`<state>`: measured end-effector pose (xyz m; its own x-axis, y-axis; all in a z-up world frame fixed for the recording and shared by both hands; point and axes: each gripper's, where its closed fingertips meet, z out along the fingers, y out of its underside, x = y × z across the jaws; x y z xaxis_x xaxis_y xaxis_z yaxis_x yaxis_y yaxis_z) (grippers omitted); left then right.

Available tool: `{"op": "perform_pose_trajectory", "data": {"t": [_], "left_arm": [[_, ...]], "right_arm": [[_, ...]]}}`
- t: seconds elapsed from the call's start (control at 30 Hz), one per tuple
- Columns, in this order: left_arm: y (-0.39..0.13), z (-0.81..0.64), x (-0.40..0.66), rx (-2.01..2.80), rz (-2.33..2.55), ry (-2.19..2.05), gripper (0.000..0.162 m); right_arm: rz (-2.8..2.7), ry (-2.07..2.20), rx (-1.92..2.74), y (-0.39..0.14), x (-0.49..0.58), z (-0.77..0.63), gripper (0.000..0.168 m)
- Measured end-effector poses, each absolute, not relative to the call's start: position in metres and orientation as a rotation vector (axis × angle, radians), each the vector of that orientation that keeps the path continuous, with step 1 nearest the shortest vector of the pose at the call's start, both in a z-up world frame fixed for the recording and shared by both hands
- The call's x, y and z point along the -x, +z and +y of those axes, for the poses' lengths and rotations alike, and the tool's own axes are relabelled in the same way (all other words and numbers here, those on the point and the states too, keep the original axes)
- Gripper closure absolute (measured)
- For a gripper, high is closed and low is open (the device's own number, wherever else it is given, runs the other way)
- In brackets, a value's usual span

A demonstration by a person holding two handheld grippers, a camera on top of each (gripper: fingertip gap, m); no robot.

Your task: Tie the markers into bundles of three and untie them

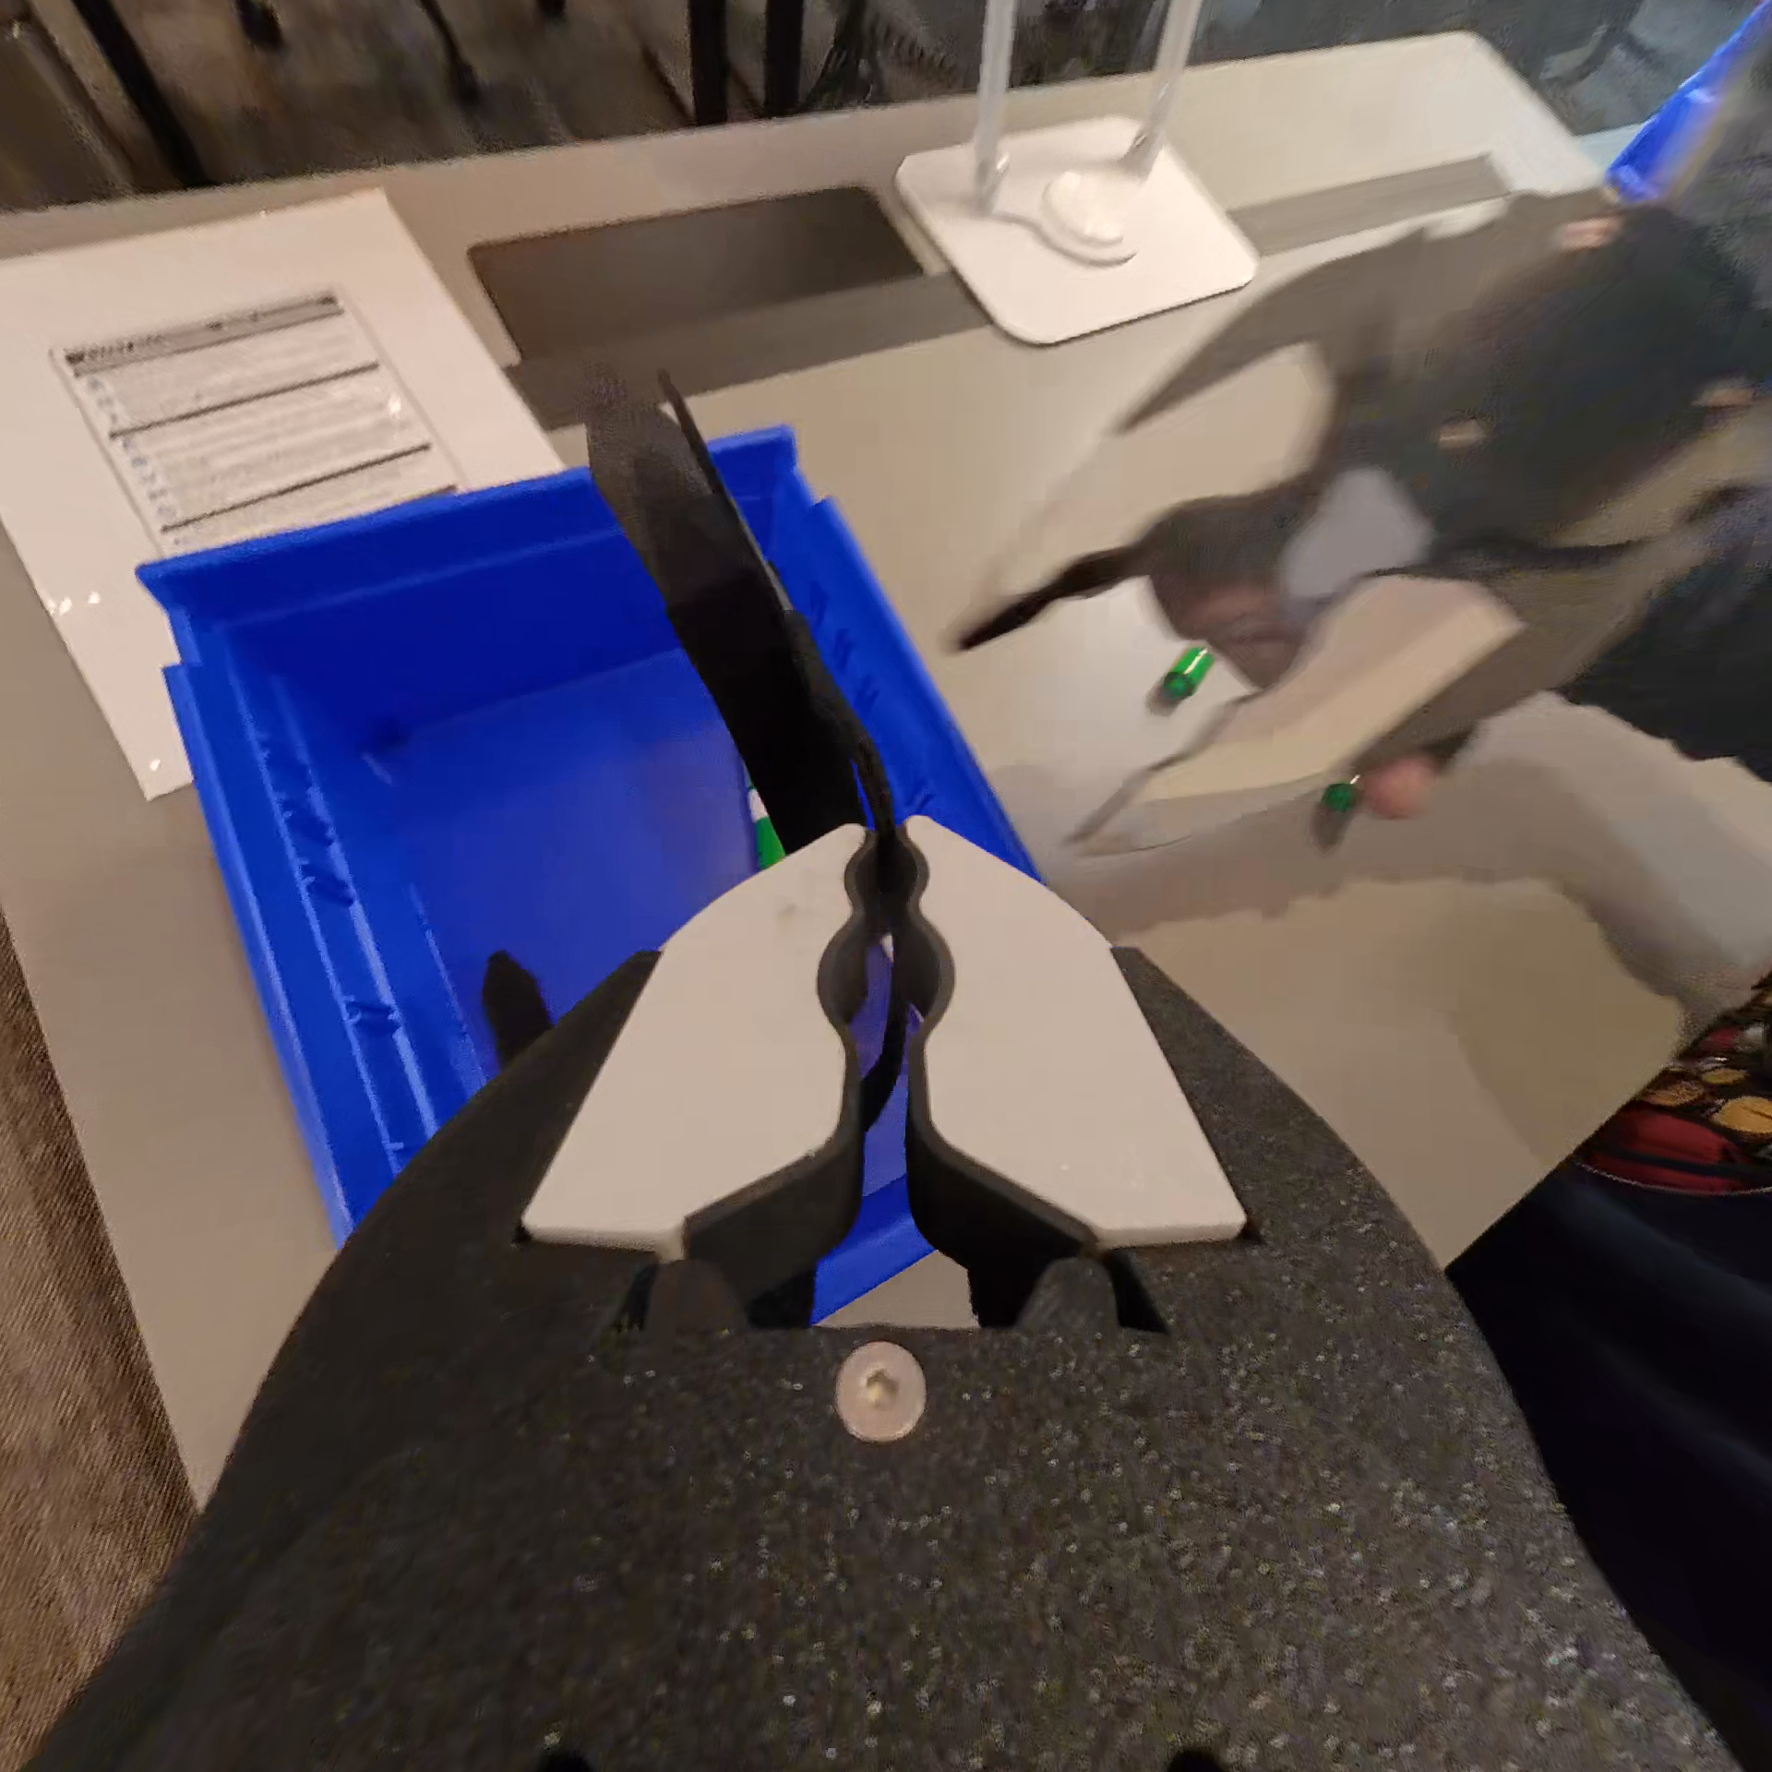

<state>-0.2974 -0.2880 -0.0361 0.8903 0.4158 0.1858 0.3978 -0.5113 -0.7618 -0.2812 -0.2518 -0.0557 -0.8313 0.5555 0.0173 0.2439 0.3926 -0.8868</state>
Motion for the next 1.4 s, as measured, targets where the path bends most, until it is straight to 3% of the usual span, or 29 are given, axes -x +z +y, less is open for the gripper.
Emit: {"op": "perform_pose_trajectory", "data": {"t": [0.1, 0.2, 0.23, 0.47, 0.6, 0.63, 0.7, 0.73, 0.97, 1.13, 1.4], "left_arm": [[-0.018, -0.287, 0.283, 2.102, -0.530, 0.005, 0.160], [-0.010, -0.291, 0.275, 2.058, -0.512, -0.029, 0.160], [-0.011, -0.295, 0.276, 2.061, -0.518, -0.023, 0.160], [-0.004, -0.318, 0.293, 1.982, -0.611, 0.035, 0.160], [0.032, -0.332, 0.300, 1.814, -0.647, 0.074, 0.161], [0.036, -0.336, 0.301, 1.809, -0.661, 0.109, 0.160], [0.030, -0.332, 0.296, 1.850, -0.659, 0.105, 0.160], [0.025, -0.328, 0.292, 1.879, -0.657, 0.102, 0.160], [0.016, -0.261, 0.263, 1.937, -0.535, 0.067, 0.160], [-0.003, -0.176, 0.213, 1.993, -0.345, -0.053, 0.160], [-0.058, -0.014, 0.122, 1.990, -0.041, -0.396, 0.160]], "right_arm": [[-2.434, 1.438, 0.714, -0.063, 0.305, -0.287, 0.121], [-2.482, 1.567, 0.608, -0.063, 0.302, -0.317, 0.165], [-2.490, 1.567, 0.599, -0.065, 0.303, -0.322, 0.166], [-2.582, 1.286, 0.909, -0.107, 0.330, -0.309, 0.166], [-2.612, 1.042, 1.053, -0.134, 0.348, -0.294, 0.166], [-2.638, 1.041, 1.061, -0.137, 0.347, -0.294, 0.159], [-2.639, 1.078, 1.055, -0.132, 0.344, -0.293, 0.115], [-2.620, 1.103, 1.040, -0.126, 0.342, -0.289, 0.107], [-2.478, 1.247, 0.996, -0.087, 0.305, -0.218, 0.080], [-2.224, 1.614, 0.891, -0.064, 0.226, -0.141, 0.098], [-1.791, 1.573, 0.979, -0.108, 0.111, 0.028, 0.126]]}}
